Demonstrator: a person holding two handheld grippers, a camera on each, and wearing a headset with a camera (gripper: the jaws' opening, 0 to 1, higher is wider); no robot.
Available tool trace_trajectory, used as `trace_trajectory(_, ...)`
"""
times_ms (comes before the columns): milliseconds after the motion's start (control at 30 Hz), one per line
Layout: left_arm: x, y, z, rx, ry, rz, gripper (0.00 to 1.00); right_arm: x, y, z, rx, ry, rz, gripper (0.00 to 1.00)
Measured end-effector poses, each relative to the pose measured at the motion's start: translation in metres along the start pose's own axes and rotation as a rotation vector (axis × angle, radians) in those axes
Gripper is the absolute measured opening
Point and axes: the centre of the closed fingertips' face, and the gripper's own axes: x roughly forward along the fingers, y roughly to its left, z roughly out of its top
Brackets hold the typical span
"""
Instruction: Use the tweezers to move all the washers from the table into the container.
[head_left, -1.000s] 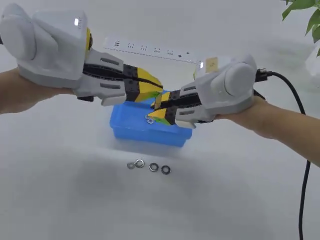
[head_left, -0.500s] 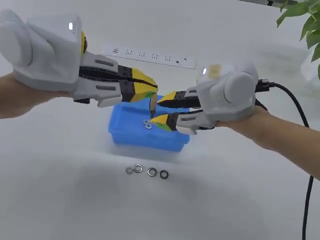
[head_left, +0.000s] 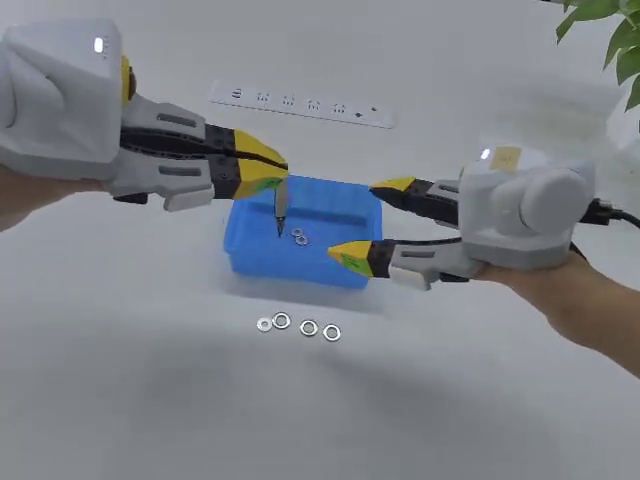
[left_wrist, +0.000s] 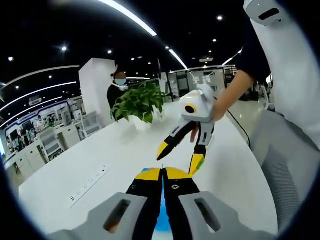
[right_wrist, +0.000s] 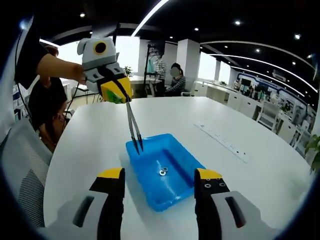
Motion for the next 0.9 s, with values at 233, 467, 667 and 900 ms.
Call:
trace_trajectory(233,-0.008,-0.019,0.000,0.004,0.012,-0.015,0.04,-0.039,0.005,-0.005,0.212,-0.095,-0.044,0.70)
trace_trajectory(467,-0.010,-0.035,0.001,-0.005,0.002,-0.016,0.04,-0.064,0.031,-0.022,0.182,-0.056,-0.023,0.88)
trace_trajectory(667,-0.012,-0.046,-0.003,-0.018,-0.008,-0.021,0.04,-0.080,0.049,-0.028,0.172,-0.051,-0.004,0.90)
trace_trajectory(900,-0.011,-0.053,-0.011,-0.039,-0.010,-0.039,0.04,-0.081,0.068,-0.035,0.198,-0.043,0.040,0.96)
